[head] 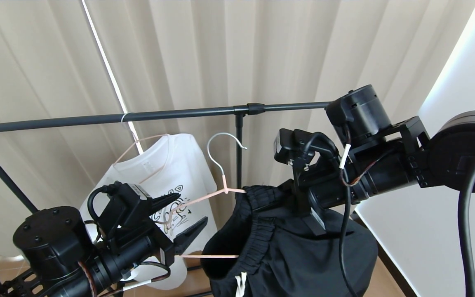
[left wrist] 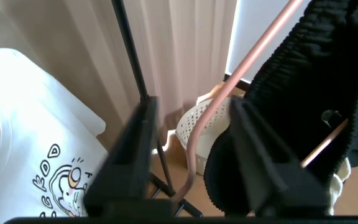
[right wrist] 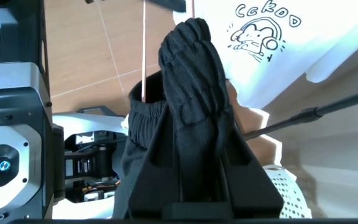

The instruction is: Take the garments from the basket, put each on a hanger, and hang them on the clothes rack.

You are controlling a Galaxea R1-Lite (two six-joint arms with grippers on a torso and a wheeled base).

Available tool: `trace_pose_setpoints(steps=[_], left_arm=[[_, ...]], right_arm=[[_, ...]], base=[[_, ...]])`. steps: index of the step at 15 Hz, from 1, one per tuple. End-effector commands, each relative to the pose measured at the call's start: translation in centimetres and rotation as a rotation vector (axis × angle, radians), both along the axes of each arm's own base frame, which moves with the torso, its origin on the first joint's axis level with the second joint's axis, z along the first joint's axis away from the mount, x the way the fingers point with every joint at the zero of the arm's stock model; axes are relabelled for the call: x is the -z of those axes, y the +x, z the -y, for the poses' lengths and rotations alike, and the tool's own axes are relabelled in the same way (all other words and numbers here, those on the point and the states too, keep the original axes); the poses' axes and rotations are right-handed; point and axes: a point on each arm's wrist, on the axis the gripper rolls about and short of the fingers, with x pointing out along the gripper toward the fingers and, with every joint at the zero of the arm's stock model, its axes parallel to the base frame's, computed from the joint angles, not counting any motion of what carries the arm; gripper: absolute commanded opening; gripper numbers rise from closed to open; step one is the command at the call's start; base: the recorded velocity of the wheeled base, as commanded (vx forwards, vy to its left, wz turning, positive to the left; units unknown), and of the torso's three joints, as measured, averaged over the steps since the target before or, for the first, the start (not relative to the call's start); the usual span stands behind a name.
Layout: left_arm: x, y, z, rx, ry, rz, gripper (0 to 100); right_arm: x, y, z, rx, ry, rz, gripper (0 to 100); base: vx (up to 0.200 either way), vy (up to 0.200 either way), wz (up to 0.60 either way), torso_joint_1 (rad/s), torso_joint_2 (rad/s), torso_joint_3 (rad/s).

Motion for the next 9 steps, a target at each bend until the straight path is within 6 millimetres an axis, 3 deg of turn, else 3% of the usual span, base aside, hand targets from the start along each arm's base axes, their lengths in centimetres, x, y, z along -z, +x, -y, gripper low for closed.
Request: trace_pose_setpoints(steps=[1,9], left_arm=[[0.0,0.0,0.0,0.001,0.002,-0.001,100],[-1.0,-0.5,-0.2,0.001,-0.081,-0.013,100]], right_arm=[[-0.3,-0.5,0.3,-0.001,0.002,0.007,0],[0.0,0.0,2.0,0.046,-0.013,0.011,0]], base=[[0.000,0.000,0.00,0.000,0.00,0.000],[0.000,0.000,0.00,0.000,0.00,0.000]])
